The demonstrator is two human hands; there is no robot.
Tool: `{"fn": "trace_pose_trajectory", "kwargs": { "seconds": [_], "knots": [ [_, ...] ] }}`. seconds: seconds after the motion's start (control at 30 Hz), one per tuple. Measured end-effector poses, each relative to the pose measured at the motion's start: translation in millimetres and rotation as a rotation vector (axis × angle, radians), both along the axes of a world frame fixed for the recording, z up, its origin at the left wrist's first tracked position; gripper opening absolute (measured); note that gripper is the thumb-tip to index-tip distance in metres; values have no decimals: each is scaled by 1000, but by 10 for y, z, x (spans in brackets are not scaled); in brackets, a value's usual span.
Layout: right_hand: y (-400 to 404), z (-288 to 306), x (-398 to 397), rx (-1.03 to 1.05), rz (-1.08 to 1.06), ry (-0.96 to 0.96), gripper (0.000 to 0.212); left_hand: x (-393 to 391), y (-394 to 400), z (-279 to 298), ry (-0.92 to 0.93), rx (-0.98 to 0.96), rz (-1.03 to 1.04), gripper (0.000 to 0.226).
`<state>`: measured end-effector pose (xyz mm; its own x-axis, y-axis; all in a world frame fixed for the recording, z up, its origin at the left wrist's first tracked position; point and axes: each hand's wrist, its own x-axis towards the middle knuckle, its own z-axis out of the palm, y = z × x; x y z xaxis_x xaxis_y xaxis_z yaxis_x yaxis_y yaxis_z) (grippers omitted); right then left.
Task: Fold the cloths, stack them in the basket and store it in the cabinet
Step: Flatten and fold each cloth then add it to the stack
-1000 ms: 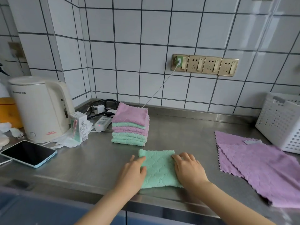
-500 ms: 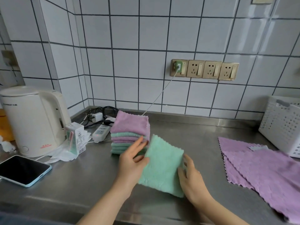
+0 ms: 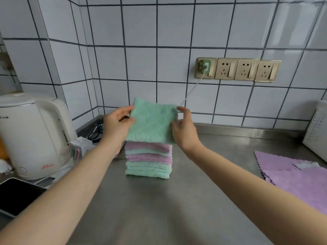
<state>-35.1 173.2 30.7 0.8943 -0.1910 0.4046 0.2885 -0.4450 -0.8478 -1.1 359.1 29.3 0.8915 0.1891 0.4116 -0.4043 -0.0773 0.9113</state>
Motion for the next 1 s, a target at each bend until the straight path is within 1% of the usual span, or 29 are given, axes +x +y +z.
{"fn": "trace_pose_trajectory", "kwargs": {
  "seconds": [0.1, 0.2, 0.27, 0.33, 0.4, 0.5, 0.57, 0.67, 0.77, 0.87, 0.93, 1.0],
  "knots": [
    [104, -70, 277, -80, -12, 65, 41, 293, 64, -154, 73, 98, 43, 35],
    [123, -243, 414, -133, -28, 204, 41, 445, 101, -412, 217, 173, -12, 38],
    [117, -337, 454, -129, -23, 280, 40, 469, 127, -526, 264, 180, -21, 42],
    [104, -363, 482, -127, -16, 261, 37, 486, 133, -538, 247, 166, -2, 44],
    [97, -355, 511, -122, -9, 202, 35, 498, 122, -491, 220, 151, 14, 45],
    [96, -365, 570, -136, -10, 159, 34, 503, 88, -420, 189, 188, 41, 46],
    [105, -412, 612, -201, -22, 181, 34, 514, 75, -435, 176, 302, 66, 43],
    [109, -482, 635, -321, -43, 225, 36, 542, 72, -494, 164, 544, 85, 39],
    [41, -491, 624, -405, -21, 271, 39, 550, 132, -504, 221, 707, 47, 39],
    [-77, -440, 468, -430, 8, 279, 42, 466, 198, -436, 293, 826, -4, 41],
    [-161, -417, 270, -433, 16, 255, 40, 320, 183, -375, 244, 859, 30, 43],
    [-264, -405, 16, -434, 34, 240, 40, 169, 110, -297, 111, 872, 107, 42]
  ]
}}
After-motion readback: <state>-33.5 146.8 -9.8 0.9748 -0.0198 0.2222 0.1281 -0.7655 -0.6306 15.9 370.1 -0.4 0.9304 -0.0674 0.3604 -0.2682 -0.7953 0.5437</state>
